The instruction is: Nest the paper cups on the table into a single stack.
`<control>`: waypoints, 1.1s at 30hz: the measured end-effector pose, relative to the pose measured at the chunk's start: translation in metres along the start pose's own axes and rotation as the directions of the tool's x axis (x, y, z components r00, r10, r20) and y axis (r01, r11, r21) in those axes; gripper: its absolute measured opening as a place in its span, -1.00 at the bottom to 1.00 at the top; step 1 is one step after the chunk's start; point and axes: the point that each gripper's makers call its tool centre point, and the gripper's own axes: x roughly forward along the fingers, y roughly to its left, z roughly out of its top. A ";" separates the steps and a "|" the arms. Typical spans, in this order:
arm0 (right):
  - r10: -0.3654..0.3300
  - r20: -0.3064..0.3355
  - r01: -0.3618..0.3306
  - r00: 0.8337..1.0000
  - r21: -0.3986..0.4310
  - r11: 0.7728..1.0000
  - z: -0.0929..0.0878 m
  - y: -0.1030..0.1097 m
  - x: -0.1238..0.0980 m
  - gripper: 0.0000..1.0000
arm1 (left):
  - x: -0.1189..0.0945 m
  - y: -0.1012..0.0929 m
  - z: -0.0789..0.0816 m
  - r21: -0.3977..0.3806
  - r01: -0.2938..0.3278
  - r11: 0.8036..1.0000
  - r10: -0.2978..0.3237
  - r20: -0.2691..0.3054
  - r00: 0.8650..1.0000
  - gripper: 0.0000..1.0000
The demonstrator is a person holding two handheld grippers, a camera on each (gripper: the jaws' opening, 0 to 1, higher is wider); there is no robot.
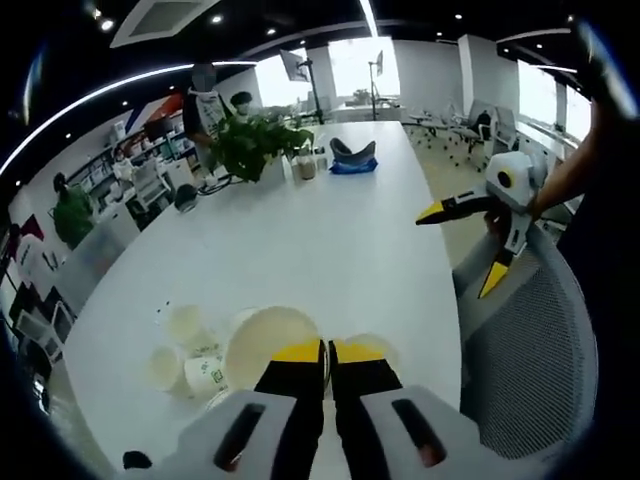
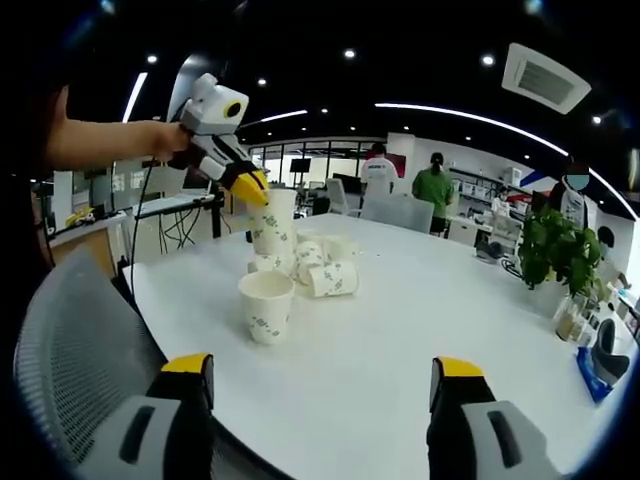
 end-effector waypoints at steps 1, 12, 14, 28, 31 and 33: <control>-0.001 0.001 0.001 1.000 0.000 1.000 0.000 0.000 0.000 0.81 | 0.001 -0.004 0.001 0.003 0.007 1.000 -0.007 -0.001 1.000 -1.00; -0.002 0.000 0.002 1.000 0.002 1.000 0.000 0.000 0.000 0.80 | 0.008 -0.016 -0.002 0.005 0.054 0.999 -0.054 -0.014 0.998 -1.00; -0.003 -0.001 0.003 1.000 0.002 1.000 0.000 0.000 0.000 0.79 | 0.010 -0.020 -0.002 0.006 0.059 0.998 -0.059 -0.016 0.998 -1.00; -0.007 -0.002 0.007 1.000 0.003 1.000 -0.001 -0.001 0.000 0.77 | 0.033 -0.042 -0.010 0.028 0.105 0.994 -0.103 -0.056 0.993 -1.00; -0.008 -0.002 0.008 1.000 0.004 1.000 -0.001 -0.002 0.000 0.77 | 0.039 -0.045 -0.015 0.035 0.111 0.993 -0.109 -0.071 0.992 -1.00; -0.009 -0.002 0.009 1.000 0.005 1.000 -0.001 -0.002 0.000 0.76 | 0.042 -0.047 -0.018 0.036 0.115 0.993 -0.112 -0.076 0.991 -1.00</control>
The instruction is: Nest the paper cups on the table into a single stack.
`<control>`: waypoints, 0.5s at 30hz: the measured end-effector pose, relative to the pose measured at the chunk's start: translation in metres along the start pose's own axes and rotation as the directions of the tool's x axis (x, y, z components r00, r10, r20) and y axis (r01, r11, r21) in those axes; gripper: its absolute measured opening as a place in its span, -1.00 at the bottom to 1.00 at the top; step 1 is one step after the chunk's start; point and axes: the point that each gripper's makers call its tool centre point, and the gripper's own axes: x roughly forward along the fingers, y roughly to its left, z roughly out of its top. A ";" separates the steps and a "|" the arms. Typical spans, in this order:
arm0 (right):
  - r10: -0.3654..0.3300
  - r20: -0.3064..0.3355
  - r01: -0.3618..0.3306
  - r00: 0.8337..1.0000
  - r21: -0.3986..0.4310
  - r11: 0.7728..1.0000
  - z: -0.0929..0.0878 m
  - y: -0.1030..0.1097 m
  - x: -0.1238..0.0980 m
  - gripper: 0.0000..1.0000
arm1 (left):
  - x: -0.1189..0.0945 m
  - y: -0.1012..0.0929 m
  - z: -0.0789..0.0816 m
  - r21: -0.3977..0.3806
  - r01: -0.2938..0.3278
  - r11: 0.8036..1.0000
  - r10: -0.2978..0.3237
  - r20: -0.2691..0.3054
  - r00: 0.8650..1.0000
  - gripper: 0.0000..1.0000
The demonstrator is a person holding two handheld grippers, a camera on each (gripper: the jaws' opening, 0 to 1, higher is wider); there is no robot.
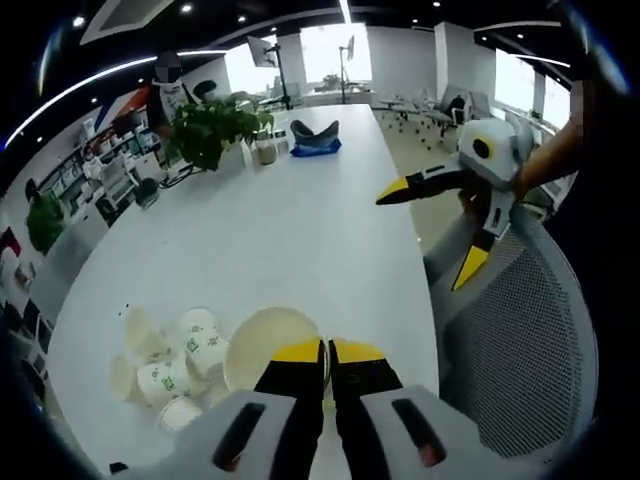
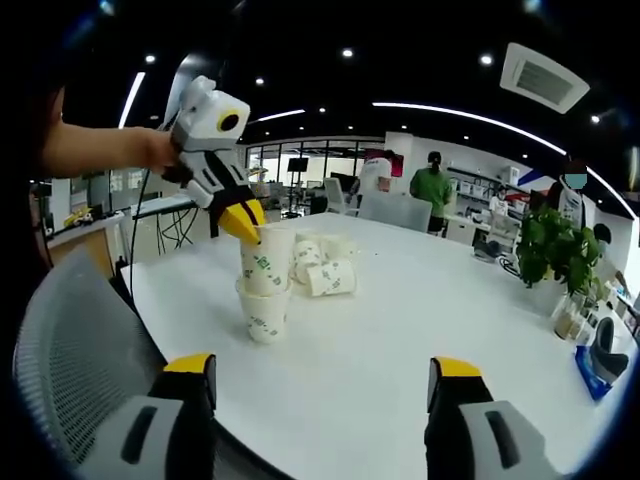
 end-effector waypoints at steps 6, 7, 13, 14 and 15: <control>0.001 -0.001 -0.001 1.000 0.002 1.000 0.000 0.000 0.000 0.76 | 0.008 0.000 -0.007 -0.007 0.007 1.000 -0.007 -0.002 1.000 -1.00; 0.003 -0.001 -0.003 1.000 0.002 1.000 0.000 0.000 0.000 0.76 | 0.010 0.001 -0.009 -0.012 0.007 1.000 -0.007 -0.003 1.000 -1.00; 0.008 0.004 -0.008 1.000 0.004 1.000 0.001 0.001 0.000 0.78 | 0.017 -0.001 -0.015 -0.041 0.020 0.999 -0.020 -0.015 1.000 -1.00; 0.008 0.004 -0.008 1.000 0.004 1.000 0.001 0.001 0.000 0.78 | 0.017 -0.001 -0.015 -0.044 0.020 0.999 -0.021 -0.014 1.000 -1.00; 0.008 0.002 -0.008 1.000 0.004 1.000 0.000 0.001 0.000 0.78 | 0.018 -0.001 -0.016 -0.046 0.022 0.999 -0.023 -0.013 1.000 -1.00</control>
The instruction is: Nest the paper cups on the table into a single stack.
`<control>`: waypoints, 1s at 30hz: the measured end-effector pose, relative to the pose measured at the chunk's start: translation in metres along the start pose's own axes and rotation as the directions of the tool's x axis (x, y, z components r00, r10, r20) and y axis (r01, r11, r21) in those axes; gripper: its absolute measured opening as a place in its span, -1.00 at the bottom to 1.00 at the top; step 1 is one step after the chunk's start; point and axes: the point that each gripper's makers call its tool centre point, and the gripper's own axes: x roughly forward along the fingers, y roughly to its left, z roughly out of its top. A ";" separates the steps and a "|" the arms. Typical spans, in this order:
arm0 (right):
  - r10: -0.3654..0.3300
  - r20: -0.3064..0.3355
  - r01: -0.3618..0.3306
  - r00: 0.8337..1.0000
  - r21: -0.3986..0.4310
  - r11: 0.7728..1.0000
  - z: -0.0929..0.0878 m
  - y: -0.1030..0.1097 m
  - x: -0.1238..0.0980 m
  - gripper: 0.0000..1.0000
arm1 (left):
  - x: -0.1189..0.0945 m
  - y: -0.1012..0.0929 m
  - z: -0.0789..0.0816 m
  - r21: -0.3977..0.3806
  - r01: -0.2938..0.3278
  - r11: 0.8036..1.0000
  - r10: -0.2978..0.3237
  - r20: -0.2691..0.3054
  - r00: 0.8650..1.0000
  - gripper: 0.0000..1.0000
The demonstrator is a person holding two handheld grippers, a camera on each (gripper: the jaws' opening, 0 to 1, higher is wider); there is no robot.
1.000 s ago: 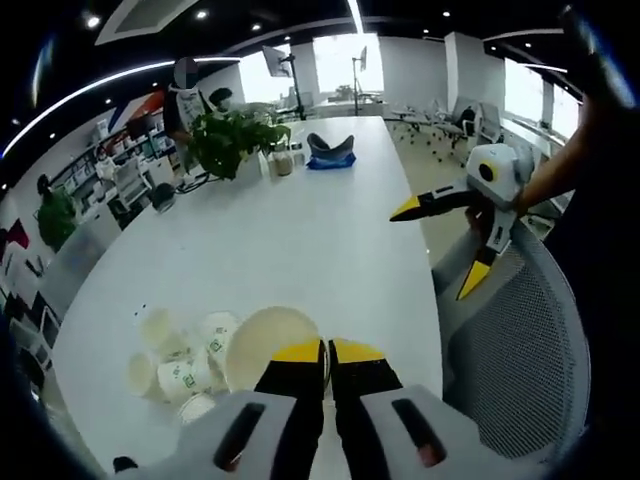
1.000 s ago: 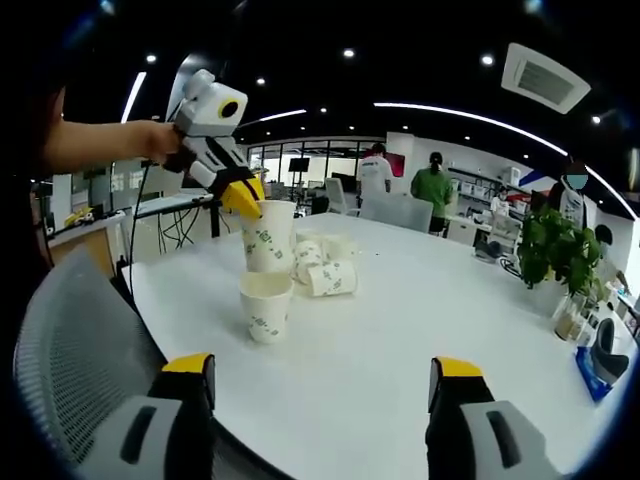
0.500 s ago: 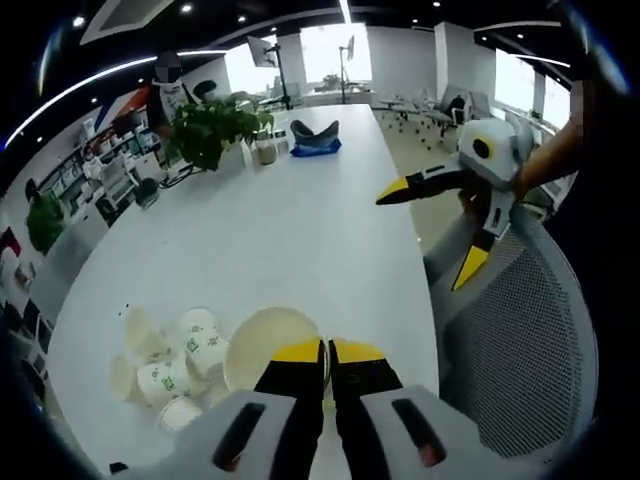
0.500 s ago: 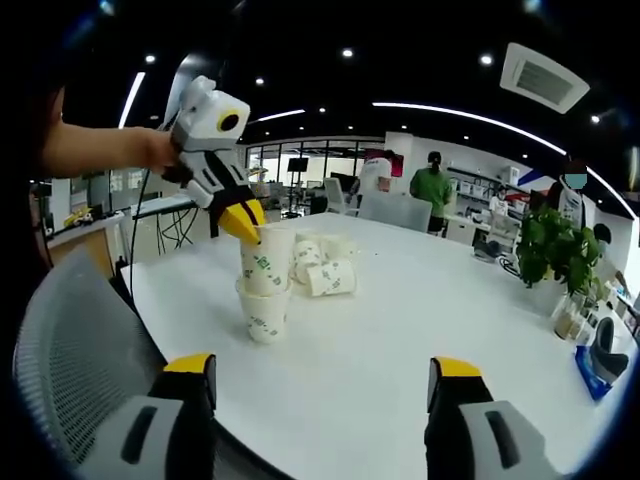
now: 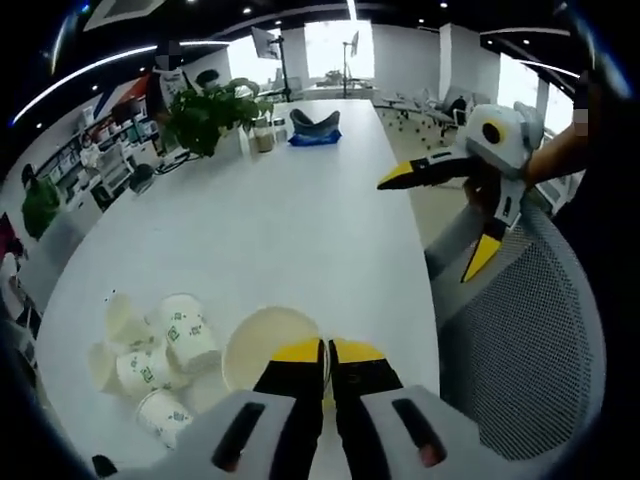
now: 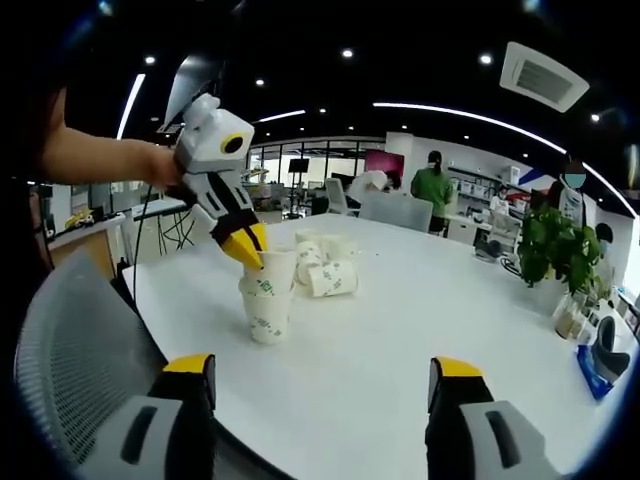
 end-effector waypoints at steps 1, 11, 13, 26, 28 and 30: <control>0.000 0.000 0.000 1.000 0.000 1.000 0.000 0.000 0.000 0.78 | 0.001 0.000 -0.001 -0.007 0.002 1.000 -0.002 0.001 1.000 -1.00; -0.004 -0.005 0.004 1.000 0.001 1.000 -0.001 0.000 0.000 0.77 | 0.009 -0.011 -0.006 -0.050 0.069 0.996 -0.068 0.006 0.998 -0.98; -0.004 -0.006 0.004 1.000 0.001 1.000 -0.001 -0.001 0.000 0.77 | 0.010 -0.013 -0.008 -0.058 0.081 0.995 -0.080 0.006 0.997 -0.99; -0.004 -0.010 0.004 1.000 0.003 1.000 -0.002 -0.001 0.000 0.77 | 0.016 -0.018 -0.021 -0.087 0.116 0.989 -0.118 -0.012 0.993 -0.95; -0.006 -0.009 0.006 1.000 0.003 1.000 -0.002 -0.001 0.000 0.77 | 0.017 -0.019 -0.022 -0.084 0.119 0.989 -0.121 -0.015 0.993 -0.94; -0.006 -0.010 0.006 1.000 0.003 1.000 -0.002 -0.001 0.000 0.77 | 0.016 -0.019 -0.021 -0.081 0.122 0.989 -0.123 -0.006 0.992 -0.92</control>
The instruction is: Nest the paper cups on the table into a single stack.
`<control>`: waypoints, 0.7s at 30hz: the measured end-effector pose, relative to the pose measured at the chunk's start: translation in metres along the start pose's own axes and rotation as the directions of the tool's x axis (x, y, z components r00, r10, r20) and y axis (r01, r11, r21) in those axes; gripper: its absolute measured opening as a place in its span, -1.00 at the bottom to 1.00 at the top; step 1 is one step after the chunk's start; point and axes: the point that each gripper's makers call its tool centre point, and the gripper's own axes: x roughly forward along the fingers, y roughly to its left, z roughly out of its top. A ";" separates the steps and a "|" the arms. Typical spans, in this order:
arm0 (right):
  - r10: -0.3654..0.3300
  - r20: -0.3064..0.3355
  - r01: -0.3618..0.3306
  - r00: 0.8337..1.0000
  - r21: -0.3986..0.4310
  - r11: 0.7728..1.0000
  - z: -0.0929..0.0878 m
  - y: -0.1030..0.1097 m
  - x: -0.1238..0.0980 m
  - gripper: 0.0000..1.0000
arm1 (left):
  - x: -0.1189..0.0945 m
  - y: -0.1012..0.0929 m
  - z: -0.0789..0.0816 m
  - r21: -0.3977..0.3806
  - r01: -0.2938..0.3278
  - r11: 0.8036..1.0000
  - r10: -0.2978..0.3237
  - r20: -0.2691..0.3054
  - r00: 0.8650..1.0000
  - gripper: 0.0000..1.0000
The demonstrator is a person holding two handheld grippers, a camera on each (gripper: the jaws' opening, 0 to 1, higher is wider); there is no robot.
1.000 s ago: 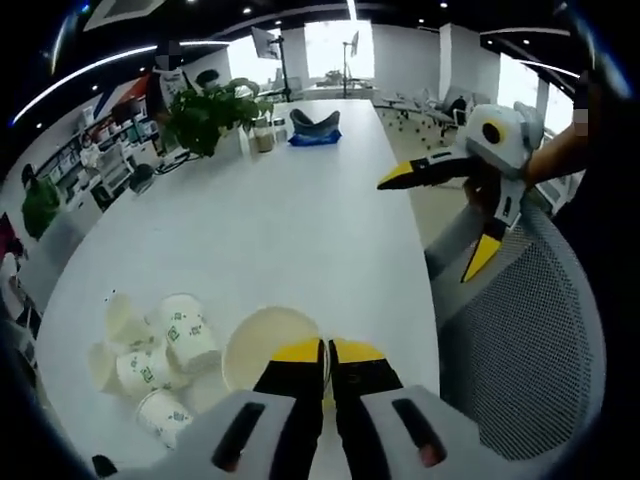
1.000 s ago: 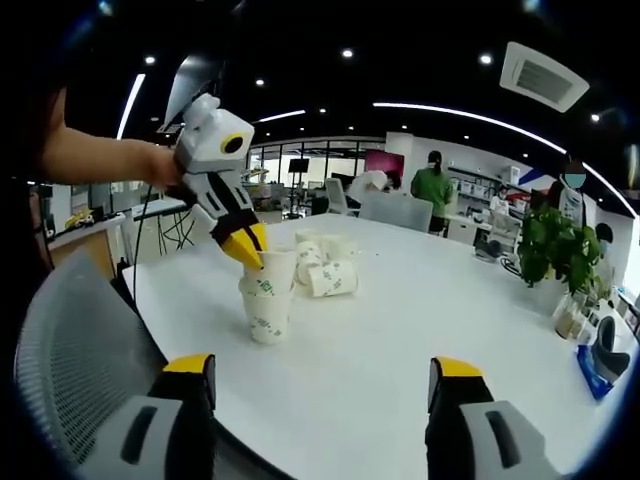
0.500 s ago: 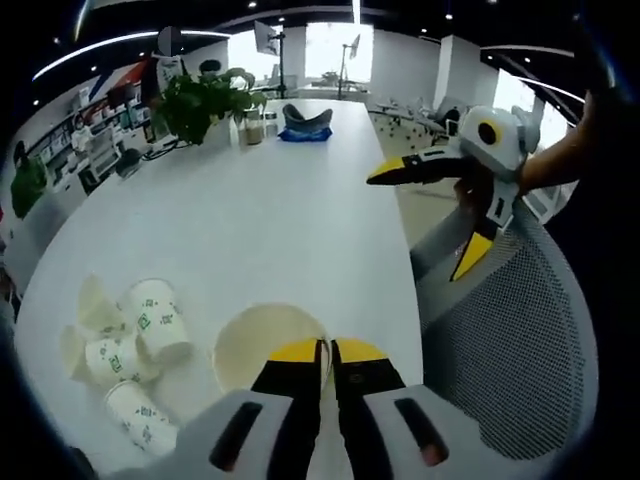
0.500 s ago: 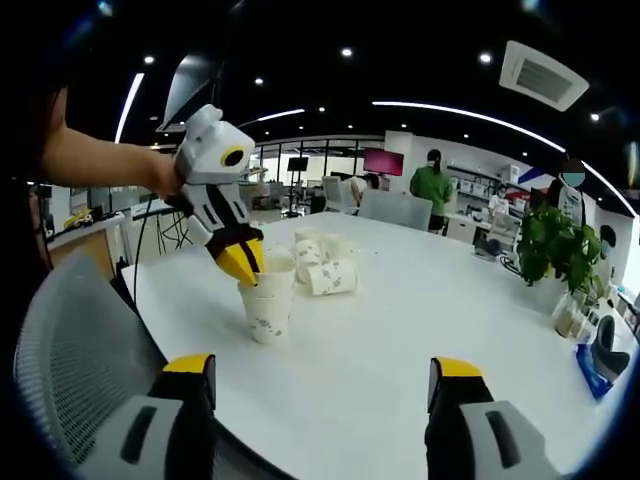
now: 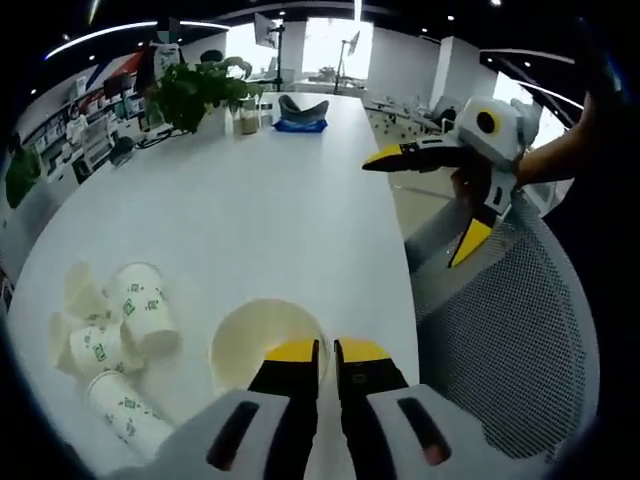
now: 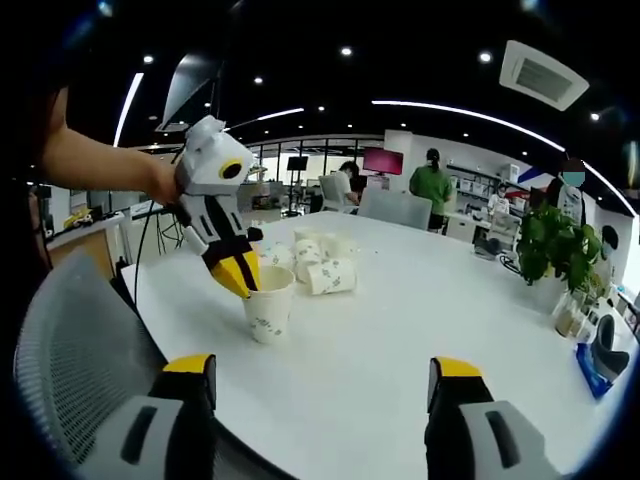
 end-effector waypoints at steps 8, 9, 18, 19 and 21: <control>0.002 0.002 -0.002 1.000 0.003 1.000 0.000 0.000 0.000 0.77 | -0.008 0.001 0.005 0.008 -0.019 1.000 0.018 0.032 0.999 -0.78; 0.003 0.001 -0.003 1.000 0.003 1.000 0.000 0.001 0.000 0.77 | -0.010 0.001 0.006 0.001 -0.023 1.000 0.023 0.043 0.999 -0.76; 0.008 -0.004 -0.008 1.000 0.004 1.000 -0.001 0.002 0.000 0.78 | -0.034 0.023 0.008 -0.044 -0.109 0.993 0.114 0.131 0.985 -0.61; 0.009 -0.003 -0.009 1.000 0.005 1.000 -0.001 0.002 0.000 0.78 | -0.037 0.026 0.008 -0.049 -0.123 0.991 0.128 0.136 0.982 -0.60; 0.013 -0.003 -0.013 1.000 0.007 1.000 -0.001 0.003 0.000 0.78 | -0.044 0.032 0.008 -0.049 -0.148 0.988 0.153 0.141 0.978 -0.56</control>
